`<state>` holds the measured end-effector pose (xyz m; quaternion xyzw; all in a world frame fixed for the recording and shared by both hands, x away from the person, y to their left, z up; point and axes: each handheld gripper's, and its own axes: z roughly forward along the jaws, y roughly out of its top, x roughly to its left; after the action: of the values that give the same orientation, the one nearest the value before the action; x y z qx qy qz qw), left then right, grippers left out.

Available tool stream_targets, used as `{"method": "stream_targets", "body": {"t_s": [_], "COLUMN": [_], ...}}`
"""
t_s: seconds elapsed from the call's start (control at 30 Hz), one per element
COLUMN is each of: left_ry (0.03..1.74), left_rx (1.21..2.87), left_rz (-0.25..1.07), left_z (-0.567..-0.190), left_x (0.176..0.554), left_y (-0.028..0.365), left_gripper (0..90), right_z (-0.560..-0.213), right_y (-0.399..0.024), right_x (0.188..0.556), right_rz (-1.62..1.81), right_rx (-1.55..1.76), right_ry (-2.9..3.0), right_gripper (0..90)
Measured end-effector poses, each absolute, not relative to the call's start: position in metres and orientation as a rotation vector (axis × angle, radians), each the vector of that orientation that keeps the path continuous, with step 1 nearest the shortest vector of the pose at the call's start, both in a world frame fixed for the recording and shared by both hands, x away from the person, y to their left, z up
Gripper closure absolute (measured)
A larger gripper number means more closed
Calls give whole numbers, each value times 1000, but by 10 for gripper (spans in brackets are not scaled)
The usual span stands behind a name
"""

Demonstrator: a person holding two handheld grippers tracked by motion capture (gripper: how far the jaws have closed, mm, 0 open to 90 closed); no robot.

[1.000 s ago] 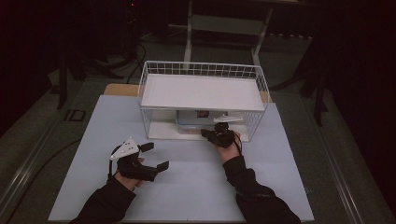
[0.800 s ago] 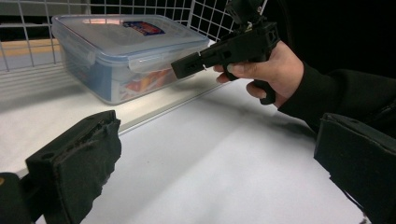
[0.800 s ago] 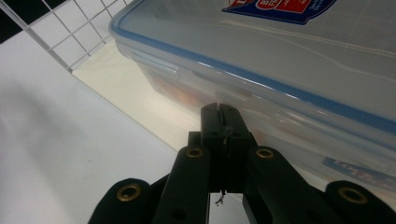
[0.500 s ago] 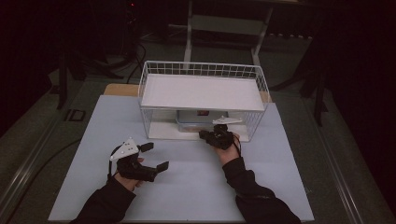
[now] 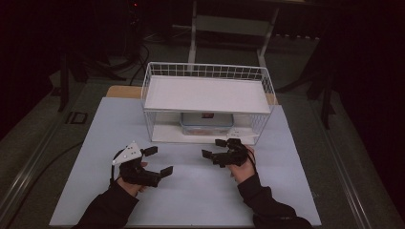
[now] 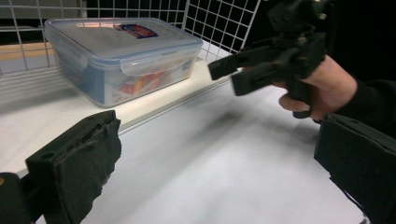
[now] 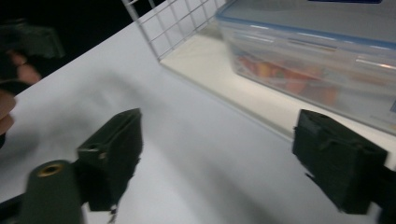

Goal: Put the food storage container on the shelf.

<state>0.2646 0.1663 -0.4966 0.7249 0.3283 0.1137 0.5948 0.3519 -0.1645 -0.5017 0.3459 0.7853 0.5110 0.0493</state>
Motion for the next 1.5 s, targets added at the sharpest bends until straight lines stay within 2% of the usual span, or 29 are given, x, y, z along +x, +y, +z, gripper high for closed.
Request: {"method": "stream_targets", "body": {"t_s": [0.37, 1.1, 1.5], "left_ry": [742, 709, 725], "left_rx": [1695, 1718, 1751], "left_rz": [246, 249, 256], "left_z": [-495, -494, -501], "left_x": [262, 242, 231], "left_y": [165, 190, 206], "left_gripper": [4, 5, 5], "right_z": [-494, -493, -503], "right_y": [-196, -259, -281], "right_x": [321, 266, 253], "right_rz": [1580, 1498, 1422], "right_rx": [993, 973, 992], "right_ry": [2349, 2266, 2290], "right_gripper": [143, 148, 166]}}
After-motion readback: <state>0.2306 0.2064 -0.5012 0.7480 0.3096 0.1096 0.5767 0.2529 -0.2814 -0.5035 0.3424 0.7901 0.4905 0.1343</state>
